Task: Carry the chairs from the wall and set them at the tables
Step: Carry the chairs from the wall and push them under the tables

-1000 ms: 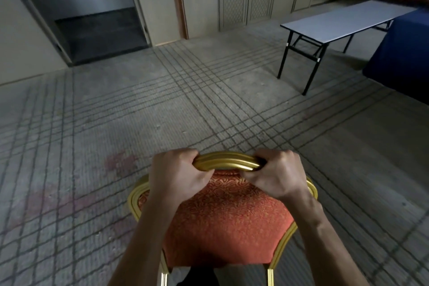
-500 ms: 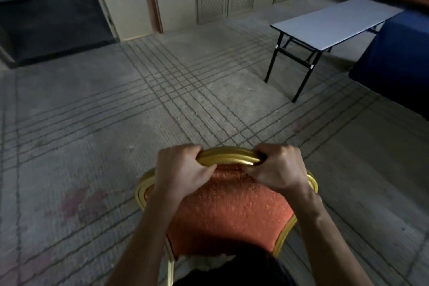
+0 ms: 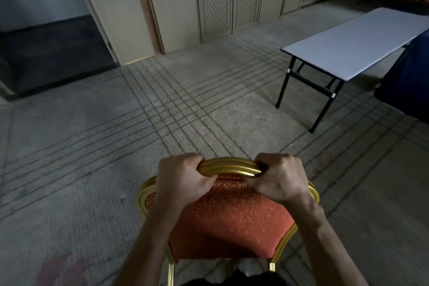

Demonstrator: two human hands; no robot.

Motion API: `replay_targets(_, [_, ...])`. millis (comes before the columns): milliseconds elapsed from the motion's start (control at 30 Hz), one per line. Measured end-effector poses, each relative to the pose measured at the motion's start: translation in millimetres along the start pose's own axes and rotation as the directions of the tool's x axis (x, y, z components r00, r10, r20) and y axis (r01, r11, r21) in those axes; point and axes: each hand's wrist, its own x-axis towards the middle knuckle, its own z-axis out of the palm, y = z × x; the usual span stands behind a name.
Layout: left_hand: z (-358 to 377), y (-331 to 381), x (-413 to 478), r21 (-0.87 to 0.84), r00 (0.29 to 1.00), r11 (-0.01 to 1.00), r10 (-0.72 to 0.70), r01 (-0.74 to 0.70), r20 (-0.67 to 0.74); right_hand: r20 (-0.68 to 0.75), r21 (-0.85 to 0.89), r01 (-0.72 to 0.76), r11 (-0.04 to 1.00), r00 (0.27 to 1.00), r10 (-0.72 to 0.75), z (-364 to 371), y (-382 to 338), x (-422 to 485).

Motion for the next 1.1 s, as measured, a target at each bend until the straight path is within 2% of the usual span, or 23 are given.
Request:
replay_targets(167, [36.7, -29.5, 93.7, 0.031, 0.997, 0.997, -0.066, 0.067, -0.035, -0.012, -0.001, 0.062, 0.998, 0.998, -0.062, 4.7, 22.2, 114.6])
replay_targets(267, [64.0, -57.8, 151.4, 0.020, 0.992, 0.992, -0.128, 0.128, -0.004, -0.001, 0.014, 0.077, 0.997, 0.997, -0.077, 19.9, 36.4, 185.1])
replay_targets(333, [91.6, -82.3, 184.0, 0.004, 0.991, 0.991, -0.134, 0.134, -0.008, -0.031, -0.015, 0.081, 0.997, 0.996, -0.081, 38.8, 48.1, 231.4])
replay_targets(433, [130.8, -118.9, 227.5, -0.004, 0.987, 0.987, -0.162, 0.161, -0.004, 0.010, -0.028, 0.059, 0.998, 0.998, -0.059, 62.5, 59.8, 290.3])
replay_targets(567, [189.6, -181.0, 312.9, -0.024, 0.992, 0.991, -0.128, 0.128, 0.009, 0.019, -0.056, 0.009, 0.998, 1.000, -0.008, 96.3, 69.7, 393.6])
replay_targets(667, [215.4, -218.4, 383.9, -0.060, 0.998, 0.997, -0.060, 0.058, -0.027, -0.093, -0.052, -0.012, 0.999, 0.996, 0.007, 109.7, 71.2, 462.3])
replay_targets(867, [251.7, -259.4, 499.0, -0.061, 0.999, 0.998, 0.026, -0.024, 0.019, -0.129, -0.058, -0.057, 0.997, 0.990, 0.049, 113.9, 89.8, 574.4])
replay_targets(1100, [339.4, -306.8, 635.3, -0.079, 0.995, 0.992, 0.101, -0.099, 0.019, -0.132, -0.014, -0.082, 0.996, 0.988, 0.080, 144.7, 145.8, 718.3])
